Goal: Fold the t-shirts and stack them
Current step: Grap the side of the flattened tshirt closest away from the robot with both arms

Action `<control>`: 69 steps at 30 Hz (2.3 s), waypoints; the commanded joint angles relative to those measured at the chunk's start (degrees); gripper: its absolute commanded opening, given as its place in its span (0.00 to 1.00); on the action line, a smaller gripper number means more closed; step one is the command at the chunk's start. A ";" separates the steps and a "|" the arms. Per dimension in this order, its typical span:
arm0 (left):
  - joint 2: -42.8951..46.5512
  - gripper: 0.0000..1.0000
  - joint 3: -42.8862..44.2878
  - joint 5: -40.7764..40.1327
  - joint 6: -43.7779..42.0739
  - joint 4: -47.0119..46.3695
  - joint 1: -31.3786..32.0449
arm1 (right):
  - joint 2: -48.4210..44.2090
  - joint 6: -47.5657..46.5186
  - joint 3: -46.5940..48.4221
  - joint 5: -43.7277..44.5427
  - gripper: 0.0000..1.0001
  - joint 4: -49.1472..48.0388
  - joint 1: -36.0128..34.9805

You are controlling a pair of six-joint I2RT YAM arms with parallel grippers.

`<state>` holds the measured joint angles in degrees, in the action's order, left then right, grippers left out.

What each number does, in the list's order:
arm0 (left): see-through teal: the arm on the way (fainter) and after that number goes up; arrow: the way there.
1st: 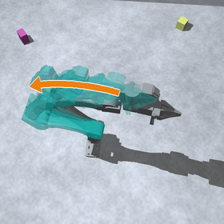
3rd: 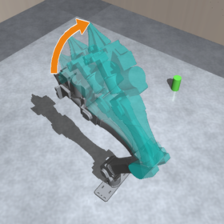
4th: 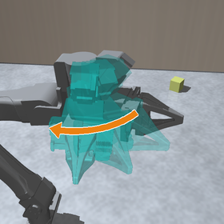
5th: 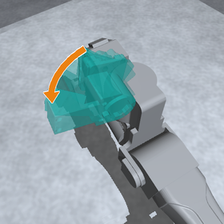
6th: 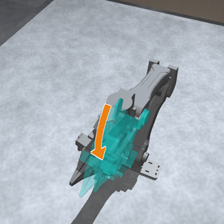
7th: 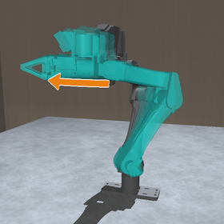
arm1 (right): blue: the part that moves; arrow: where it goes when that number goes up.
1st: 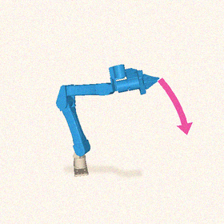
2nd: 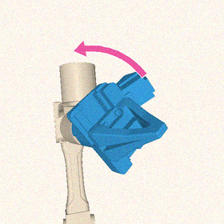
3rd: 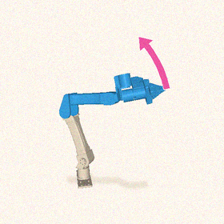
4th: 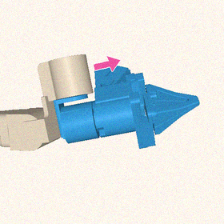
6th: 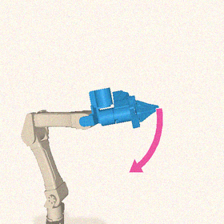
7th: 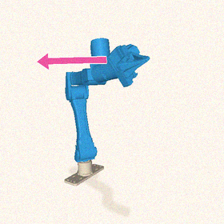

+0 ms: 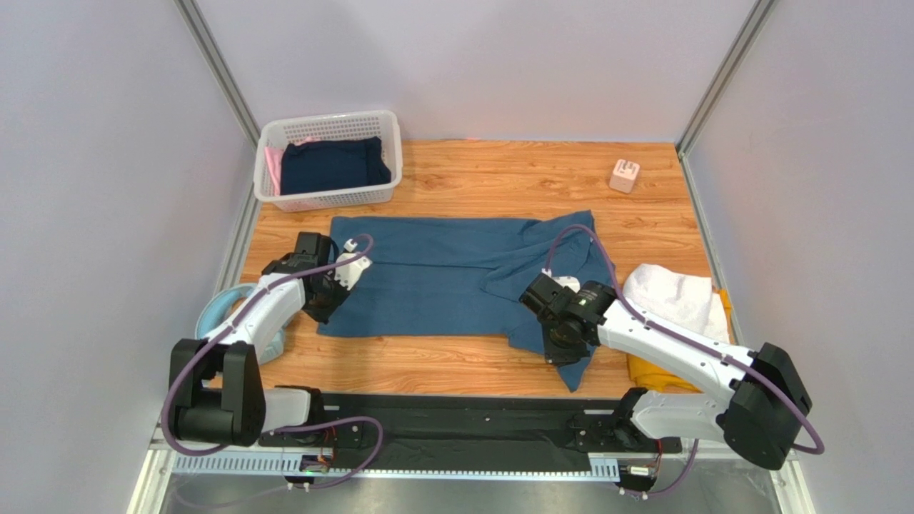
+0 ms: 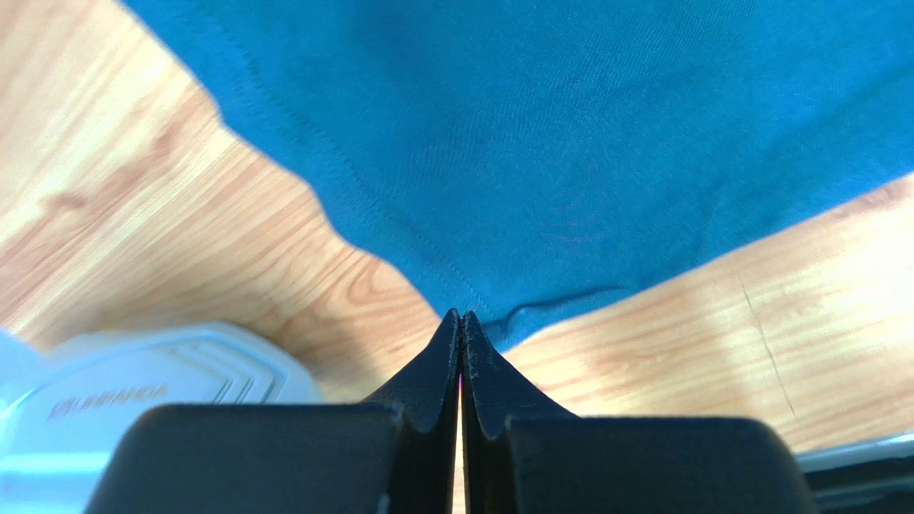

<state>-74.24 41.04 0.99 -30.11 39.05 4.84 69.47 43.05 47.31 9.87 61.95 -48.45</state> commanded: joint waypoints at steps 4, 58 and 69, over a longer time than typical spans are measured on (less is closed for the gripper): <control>6.91 0.01 1.59 0.50 -1.53 6.12 -0.27 | -4.17 3.45 1.12 -0.91 0.00 6.07 -2.44; -2.85 0.10 -1.66 2.08 2.07 -0.20 -0.80 | -5.49 2.31 -1.69 -1.78 0.00 2.73 -2.53; 2.86 0.02 1.76 1.73 -3.99 8.84 -1.06 | -7.85 1.95 0.15 -2.83 0.00 7.38 -2.53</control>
<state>-75.18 39.72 2.28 -30.13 42.92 4.34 64.58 44.97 45.69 7.90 66.08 -50.61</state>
